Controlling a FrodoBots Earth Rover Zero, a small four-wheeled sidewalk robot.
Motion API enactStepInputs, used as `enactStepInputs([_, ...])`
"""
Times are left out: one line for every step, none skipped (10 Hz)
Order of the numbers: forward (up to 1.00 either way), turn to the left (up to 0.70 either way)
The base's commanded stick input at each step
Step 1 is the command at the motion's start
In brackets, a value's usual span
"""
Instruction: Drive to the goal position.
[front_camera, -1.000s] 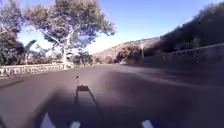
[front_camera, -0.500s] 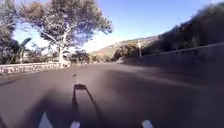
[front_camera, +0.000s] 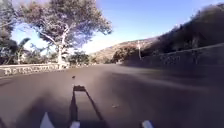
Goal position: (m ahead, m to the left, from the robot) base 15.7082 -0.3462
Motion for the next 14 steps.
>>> enactStepInputs([0.5,-0.09])
enactStepInputs([0.5,-0.48])
enactStepInputs([0.5,-0.35])
enactStepInputs([0.5,-0.26])
enactStepInputs([0.5,-0.5])
enactStepInputs([0.5,-0.5])
enactStepInputs([0.5,-0.12])
enactStepInputs([0.5,-0.25])
enactStepInputs([0.5,-0.4])
enactStepInputs([0.5,-0.42])
enactStepInputs([0.5,-0.39])
enactStepInputs([0.5,-0.47])
enactStepInputs([0.5,-0.2])
enactStepInputs([0.5,-0.23])
